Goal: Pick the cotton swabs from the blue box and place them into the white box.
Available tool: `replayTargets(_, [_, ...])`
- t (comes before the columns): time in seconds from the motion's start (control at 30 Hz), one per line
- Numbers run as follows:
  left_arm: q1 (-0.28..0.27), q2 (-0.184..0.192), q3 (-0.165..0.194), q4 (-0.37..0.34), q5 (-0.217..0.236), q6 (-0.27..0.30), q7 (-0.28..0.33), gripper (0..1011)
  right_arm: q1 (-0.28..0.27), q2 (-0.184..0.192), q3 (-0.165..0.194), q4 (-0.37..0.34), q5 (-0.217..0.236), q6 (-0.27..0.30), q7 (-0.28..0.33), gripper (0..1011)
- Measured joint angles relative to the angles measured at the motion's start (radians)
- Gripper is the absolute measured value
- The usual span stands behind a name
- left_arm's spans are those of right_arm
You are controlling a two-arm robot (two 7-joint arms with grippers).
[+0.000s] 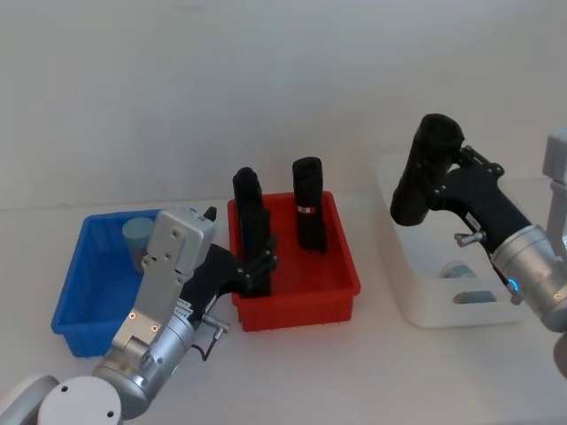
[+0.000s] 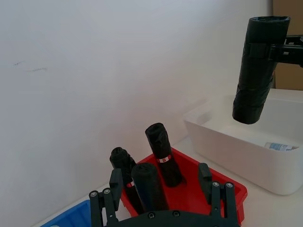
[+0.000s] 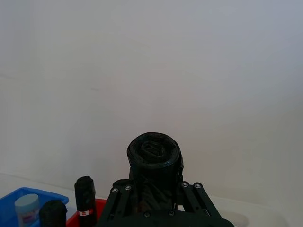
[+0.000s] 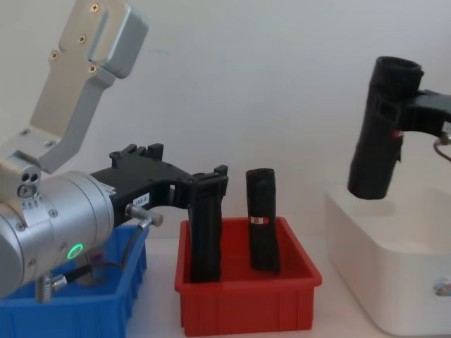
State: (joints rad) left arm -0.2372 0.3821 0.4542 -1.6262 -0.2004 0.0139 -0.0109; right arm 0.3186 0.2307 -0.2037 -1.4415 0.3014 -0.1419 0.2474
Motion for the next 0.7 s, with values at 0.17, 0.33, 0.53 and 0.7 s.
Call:
replayTargets(0.17, [0.0, 0.0, 0.0, 0.0, 0.0, 0.0, 0.0, 1004, -0.019, 0.019, 0.018, -0.04, -0.001, 0.062, -0.067, 390])
replayTargets(0.33, [0.0, 0.0, 0.0, 0.0, 0.0, 0.0, 0.0, 1004, -0.028, 0.032, 0.031, -0.054, -0.006, 0.113, -0.112, 390])
replayTargets(0.53, [0.0, 0.0, 0.0, 0.0, 0.0, 0.0, 0.0, 1004, -0.031, 0.042, 0.044, -0.052, -0.011, 0.169, -0.152, 390])
replayTargets(0.7, [0.0, 0.0, 0.0, 0.0, 0.0, 0.0, 0.0, 1004, -0.028, 0.046, 0.049, -0.031, -0.014, 0.2, -0.16, 390])
